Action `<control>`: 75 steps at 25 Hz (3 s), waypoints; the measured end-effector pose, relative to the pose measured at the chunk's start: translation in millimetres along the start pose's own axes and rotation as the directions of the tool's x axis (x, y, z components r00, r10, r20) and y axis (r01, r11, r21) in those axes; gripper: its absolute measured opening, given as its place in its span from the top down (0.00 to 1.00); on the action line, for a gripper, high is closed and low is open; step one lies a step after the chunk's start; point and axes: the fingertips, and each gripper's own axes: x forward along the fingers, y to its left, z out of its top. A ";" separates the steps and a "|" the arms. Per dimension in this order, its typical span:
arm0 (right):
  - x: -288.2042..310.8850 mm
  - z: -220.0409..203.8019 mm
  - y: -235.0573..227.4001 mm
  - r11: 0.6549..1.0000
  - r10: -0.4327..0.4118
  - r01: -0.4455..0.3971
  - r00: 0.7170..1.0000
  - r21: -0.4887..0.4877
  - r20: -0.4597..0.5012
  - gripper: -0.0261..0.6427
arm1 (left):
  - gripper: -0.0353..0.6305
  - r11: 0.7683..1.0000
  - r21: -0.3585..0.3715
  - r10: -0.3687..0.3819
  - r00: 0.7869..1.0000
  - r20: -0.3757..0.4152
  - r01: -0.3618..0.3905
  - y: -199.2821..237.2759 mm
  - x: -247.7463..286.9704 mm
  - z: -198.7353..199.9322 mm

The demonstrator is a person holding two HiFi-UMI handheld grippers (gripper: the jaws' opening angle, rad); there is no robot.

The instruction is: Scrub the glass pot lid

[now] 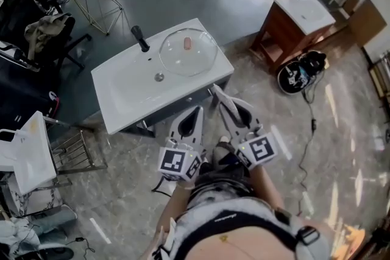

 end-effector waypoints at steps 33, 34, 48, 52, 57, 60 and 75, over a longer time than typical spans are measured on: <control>156.1 4.1 -177.1 0.972 0.230 -0.232 0.972 -0.037 -0.049 0.84 | 0.95 0.973 0.036 0.227 0.974 0.008 -0.227 74.8 215.1 17.0; 158.6 3.6 -180.7 0.970 0.239 -0.241 0.970 -0.039 -0.051 0.84 | 0.95 0.971 0.039 0.237 0.971 0.008 -0.237 76.2 217.0 15.8; 207.6 -2.4 -187.2 0.970 0.231 -0.235 0.971 -0.059 -0.057 0.84 | 0.95 0.960 0.047 0.277 0.961 0.011 -0.277 132.6 229.6 23.5; 222.7 -4.6 -190.8 0.981 0.183 -0.186 0.981 -0.058 -0.060 0.84 | 0.95 0.970 0.056 0.235 0.972 0.000 -0.235 151.6 243.5 29.5; 250.6 -9.5 -188.3 0.988 0.134 -0.139 0.988 -0.060 -0.077 0.84 | 0.94 0.979 0.068 0.194 0.980 -0.033 -0.192 182.8 255.4 29.6; 266.7 -14.8 -184.1 0.991 0.110 -0.116 0.990 -0.061 -0.087 0.84 | 0.94 0.985 0.065 0.162 0.986 -0.049 -0.158 201.3 259.7 25.2; 316.9 -44.8 -182.6 0.999 -0.006 -0.003 0.986 -0.053 -0.164 0.84 | 0.85 0.997 0.005 0.083 0.986 -0.145 -0.083 261.6 265.4 -4.4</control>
